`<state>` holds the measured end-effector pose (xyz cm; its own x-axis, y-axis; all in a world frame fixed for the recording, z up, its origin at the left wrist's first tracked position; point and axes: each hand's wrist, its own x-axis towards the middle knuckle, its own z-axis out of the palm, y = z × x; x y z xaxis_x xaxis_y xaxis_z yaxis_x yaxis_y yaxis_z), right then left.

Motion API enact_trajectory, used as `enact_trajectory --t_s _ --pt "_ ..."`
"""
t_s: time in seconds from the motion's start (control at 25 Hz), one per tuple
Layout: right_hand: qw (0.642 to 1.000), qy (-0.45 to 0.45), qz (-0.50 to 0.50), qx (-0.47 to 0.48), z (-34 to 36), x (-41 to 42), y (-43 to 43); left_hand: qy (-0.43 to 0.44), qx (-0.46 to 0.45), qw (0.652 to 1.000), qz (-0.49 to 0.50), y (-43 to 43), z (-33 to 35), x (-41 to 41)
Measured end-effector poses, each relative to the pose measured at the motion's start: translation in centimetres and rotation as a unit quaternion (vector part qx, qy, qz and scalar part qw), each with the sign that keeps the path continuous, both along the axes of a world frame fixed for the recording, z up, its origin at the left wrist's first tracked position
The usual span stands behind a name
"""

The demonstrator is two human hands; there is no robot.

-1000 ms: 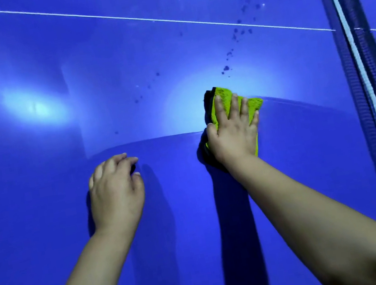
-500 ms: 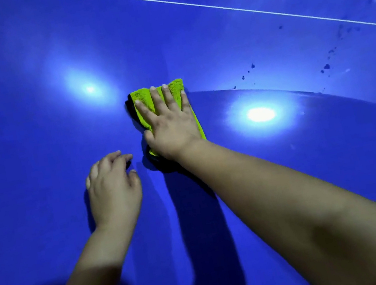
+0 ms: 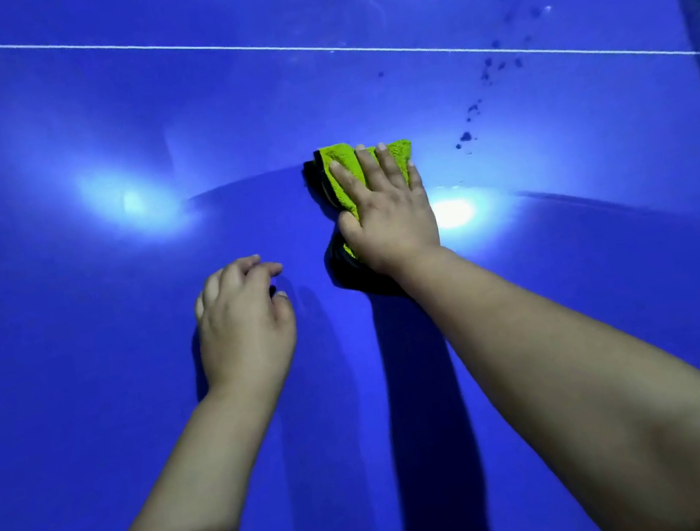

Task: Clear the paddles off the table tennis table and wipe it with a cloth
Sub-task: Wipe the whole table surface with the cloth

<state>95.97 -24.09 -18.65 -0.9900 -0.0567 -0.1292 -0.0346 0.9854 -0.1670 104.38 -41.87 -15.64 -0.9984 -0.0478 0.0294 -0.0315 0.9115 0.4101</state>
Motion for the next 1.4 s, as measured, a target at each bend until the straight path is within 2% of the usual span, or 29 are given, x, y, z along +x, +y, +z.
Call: enact_trajectory --t_s 0.28,0.56,0.72,0.76,0.88,0.96,1.16,1.4 --pt "0.992 -0.003 -0.126 -0.002 0.7 3.4 18.4 0.016 0.011 0.99 -0.139 15.6 0.0 -2.4" --pt "0.97 -0.004 -0.242 -0.005 1.1 8.7 34.3 0.035 0.037 0.971 -0.234 29.2 -0.9 -1.6" --pt "0.926 0.021 -0.331 -0.183 2.3 10.7 38.5 0.034 0.055 0.966 -0.25 31.4 -1.3 -1.7" --pt "0.92 0.013 -0.355 -0.166 2.3 10.4 38.3 0.036 0.059 0.967 -0.244 30.7 -1.3 -2.1" --pt "0.898 -0.029 -0.438 -0.007 2.0 8.1 35.9 0.042 0.057 0.971 -0.228 27.0 -1.3 -3.8" --pt "0.894 -0.034 -0.444 0.044 1.3 5.9 32.7 0.038 0.054 0.974 -0.217 23.4 -1.5 -5.1" --pt "0.939 -0.028 -0.338 0.061 0.5 -0.2 20.9 0.03 0.039 0.988 -0.148 13.4 -1.7 -8.4" --pt "0.976 -0.026 -0.205 0.064 0.3 -5.9 5.3 0.021 0.003 0.998 -0.061 0.8 -1.6 -12.0"
